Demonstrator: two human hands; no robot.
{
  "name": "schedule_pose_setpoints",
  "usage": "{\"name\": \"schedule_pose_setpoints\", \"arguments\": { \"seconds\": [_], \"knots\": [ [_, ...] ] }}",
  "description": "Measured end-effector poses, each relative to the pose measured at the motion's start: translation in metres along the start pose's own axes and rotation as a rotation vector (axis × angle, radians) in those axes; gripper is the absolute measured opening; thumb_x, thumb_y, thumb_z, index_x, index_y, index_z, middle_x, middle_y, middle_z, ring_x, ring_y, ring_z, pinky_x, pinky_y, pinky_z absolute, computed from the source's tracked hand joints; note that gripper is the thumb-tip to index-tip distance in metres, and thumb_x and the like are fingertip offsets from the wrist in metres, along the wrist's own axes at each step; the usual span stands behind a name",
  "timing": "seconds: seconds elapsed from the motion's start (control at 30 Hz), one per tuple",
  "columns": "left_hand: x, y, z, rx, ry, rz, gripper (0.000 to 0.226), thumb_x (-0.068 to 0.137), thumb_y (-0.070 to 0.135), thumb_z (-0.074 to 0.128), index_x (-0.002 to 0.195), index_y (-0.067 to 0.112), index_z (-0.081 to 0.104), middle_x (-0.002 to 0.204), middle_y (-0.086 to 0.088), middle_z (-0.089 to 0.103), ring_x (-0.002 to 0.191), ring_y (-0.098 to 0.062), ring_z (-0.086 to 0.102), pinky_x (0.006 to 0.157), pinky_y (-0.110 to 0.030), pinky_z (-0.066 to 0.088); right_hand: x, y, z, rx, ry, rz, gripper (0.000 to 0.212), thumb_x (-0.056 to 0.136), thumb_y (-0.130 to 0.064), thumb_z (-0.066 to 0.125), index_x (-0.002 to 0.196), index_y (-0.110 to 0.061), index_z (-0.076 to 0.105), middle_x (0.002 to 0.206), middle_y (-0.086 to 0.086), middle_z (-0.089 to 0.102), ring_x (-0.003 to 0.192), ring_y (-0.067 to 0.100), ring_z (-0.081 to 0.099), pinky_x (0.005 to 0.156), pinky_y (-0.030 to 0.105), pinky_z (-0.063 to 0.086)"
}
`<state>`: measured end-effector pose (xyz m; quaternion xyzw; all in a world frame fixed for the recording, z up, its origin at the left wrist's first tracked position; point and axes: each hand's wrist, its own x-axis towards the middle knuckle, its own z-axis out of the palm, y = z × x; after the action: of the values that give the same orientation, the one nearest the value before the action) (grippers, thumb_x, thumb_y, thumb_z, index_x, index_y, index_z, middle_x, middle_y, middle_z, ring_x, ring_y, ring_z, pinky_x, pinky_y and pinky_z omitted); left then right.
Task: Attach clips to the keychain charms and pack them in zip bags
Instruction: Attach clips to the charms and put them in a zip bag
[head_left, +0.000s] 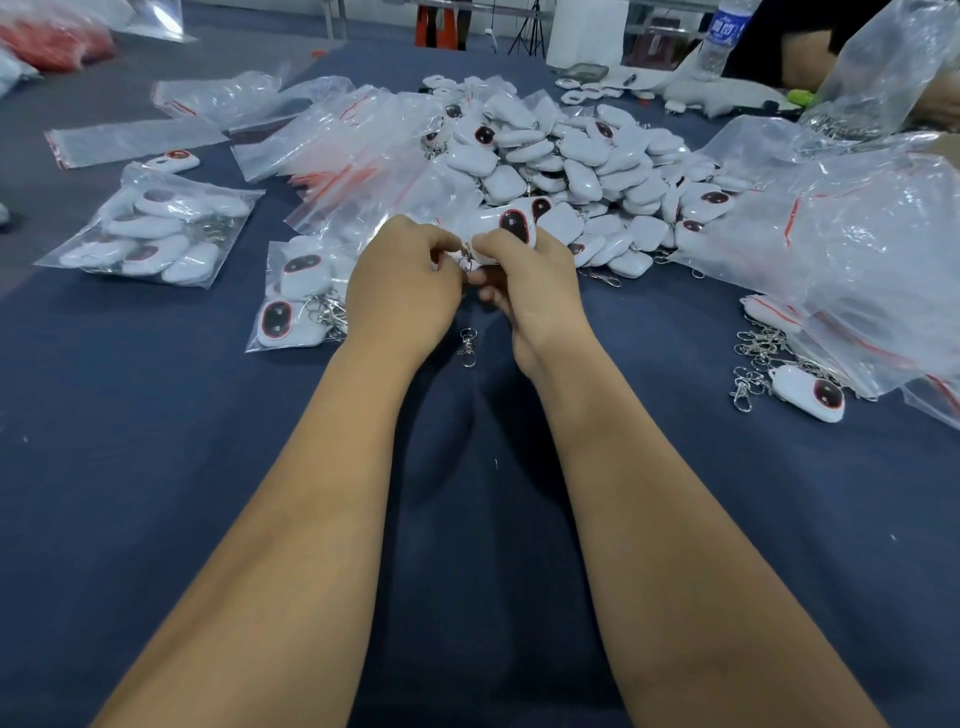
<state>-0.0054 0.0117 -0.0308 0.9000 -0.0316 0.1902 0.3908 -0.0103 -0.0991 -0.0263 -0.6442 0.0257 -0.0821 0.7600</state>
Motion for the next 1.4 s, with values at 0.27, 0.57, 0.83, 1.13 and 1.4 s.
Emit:
{"name": "schedule_pose_setpoints", "arguments": {
  "seconds": [0.27, 0.57, 0.83, 1.13, 1.4],
  "knots": [
    [-0.0019, 0.0039, -0.0013, -0.282, 0.031, -0.104, 0.028, 0.084, 0.026, 0.045, 0.068, 0.011, 0.062, 0.084, -0.003, 0.057, 0.079, -0.019, 0.053, 0.07, -0.037, 0.043, -0.0015, 0.0058, 0.0035, -0.197, -0.096, -0.008, 0.015, 0.082, -0.002, 0.064, 0.068, -0.003, 0.061, 0.065, 0.008, 0.053, 0.064, 0.017, 0.048, 0.061, 0.028, 0.039],
    [-0.0031, 0.0038, 0.003, -0.227, 0.036, -0.089, 0.029, 0.094, 0.036, 0.049, 0.085, 0.02, 0.071, 0.102, 0.0, 0.061, 0.092, -0.017, 0.058, 0.083, -0.034, 0.046, -0.0019, 0.0045, 0.0057, -0.272, -0.044, -0.008, 0.009, 0.089, -0.018, 0.058, 0.082, -0.012, 0.055, 0.077, 0.009, 0.047, 0.069, 0.02, 0.037, 0.061, 0.032, 0.035],
    [-0.0033, 0.0015, 0.0049, -0.217, 0.042, -0.086, 0.021, 0.094, 0.035, 0.049, 0.083, 0.027, 0.065, 0.102, 0.004, 0.059, 0.092, -0.015, 0.055, 0.077, -0.029, 0.038, 0.0016, 0.0068, 0.0023, -0.273, -0.058, 0.012, 0.012, 0.087, -0.015, 0.057, 0.077, -0.011, 0.054, 0.071, 0.004, 0.054, 0.063, 0.015, 0.044, 0.056, 0.027, 0.039],
    [-0.0014, -0.0011, 0.007, -0.182, 0.059, -0.063, 0.027, 0.094, 0.035, 0.049, 0.083, 0.015, 0.064, 0.092, 0.004, 0.057, 0.085, -0.016, 0.052, 0.067, -0.029, 0.034, 0.0007, 0.0015, 0.0012, -0.093, -0.047, 0.016, 0.01, 0.094, -0.015, 0.052, 0.088, -0.02, 0.057, 0.067, -0.003, 0.057, 0.054, 0.012, 0.047, 0.053, 0.025, 0.043],
    [-0.0005, -0.0035, 0.0083, -0.118, 0.034, -0.042, 0.027, 0.093, 0.035, 0.048, 0.079, 0.017, 0.062, 0.089, 0.008, 0.053, 0.079, -0.013, 0.05, 0.06, -0.023, 0.032, -0.0006, 0.0027, 0.0, -0.105, -0.059, -0.013, 0.012, 0.094, -0.012, 0.054, 0.084, -0.019, 0.057, 0.068, -0.005, 0.06, 0.052, 0.004, 0.051, 0.052, 0.018, 0.045]
  ]
}}
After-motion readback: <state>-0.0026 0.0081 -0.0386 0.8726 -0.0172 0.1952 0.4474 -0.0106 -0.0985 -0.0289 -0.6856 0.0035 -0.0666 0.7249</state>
